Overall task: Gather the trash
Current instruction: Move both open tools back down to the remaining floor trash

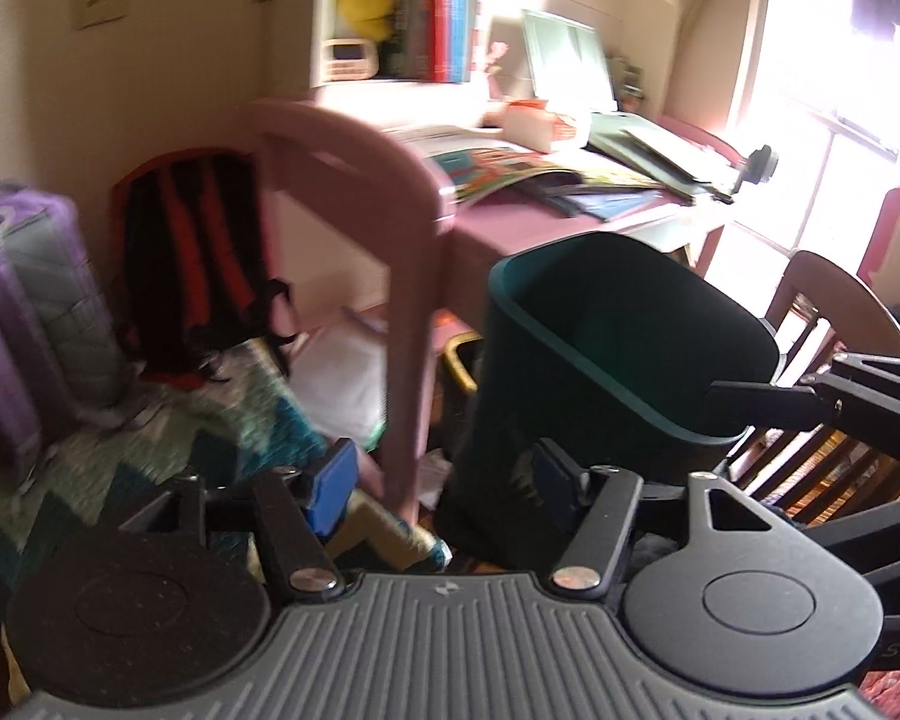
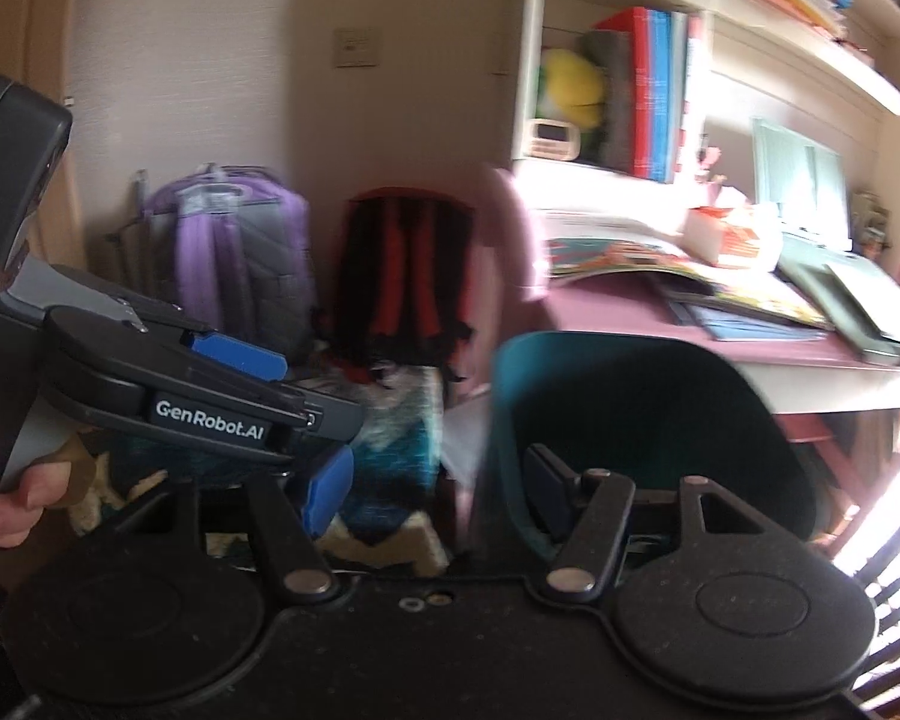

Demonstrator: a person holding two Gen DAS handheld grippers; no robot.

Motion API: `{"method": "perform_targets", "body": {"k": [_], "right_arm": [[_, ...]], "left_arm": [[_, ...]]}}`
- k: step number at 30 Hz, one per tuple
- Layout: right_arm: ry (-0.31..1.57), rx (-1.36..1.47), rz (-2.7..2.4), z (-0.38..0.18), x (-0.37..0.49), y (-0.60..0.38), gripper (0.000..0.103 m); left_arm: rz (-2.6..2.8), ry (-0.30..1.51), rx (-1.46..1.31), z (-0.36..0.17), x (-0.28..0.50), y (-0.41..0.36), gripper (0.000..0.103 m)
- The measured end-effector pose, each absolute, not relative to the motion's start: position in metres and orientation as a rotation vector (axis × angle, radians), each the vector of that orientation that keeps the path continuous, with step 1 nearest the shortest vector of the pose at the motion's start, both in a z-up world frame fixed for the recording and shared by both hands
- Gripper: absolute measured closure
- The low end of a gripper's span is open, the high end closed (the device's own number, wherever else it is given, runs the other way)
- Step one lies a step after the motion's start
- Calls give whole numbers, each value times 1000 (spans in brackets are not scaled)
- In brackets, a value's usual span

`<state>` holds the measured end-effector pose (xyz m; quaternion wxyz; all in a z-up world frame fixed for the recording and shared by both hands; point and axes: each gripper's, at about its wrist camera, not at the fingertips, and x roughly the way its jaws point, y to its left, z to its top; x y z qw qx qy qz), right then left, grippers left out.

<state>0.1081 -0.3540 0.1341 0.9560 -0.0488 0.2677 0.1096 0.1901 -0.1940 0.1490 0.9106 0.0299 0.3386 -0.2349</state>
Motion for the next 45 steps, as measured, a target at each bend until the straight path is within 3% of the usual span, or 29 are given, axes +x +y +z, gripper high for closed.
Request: {"method": "perform_targets", "body": {"k": [9,22,34,45], "right_arm": [[595,-127,417,91,120,-274,34],[739,-153,603,-21,168,-171,30],[959,-147,587,-157,237,-126,29],[1136,-297,653,-287,290,-86,29]], "left_arm": [[-341,712,15,108,174,-97,28],[-171,830,-34,-1,191,10,20],[-195,1023,-26,-153,249,61,19],[-272,1176,207,-301,295,85,19]]}}
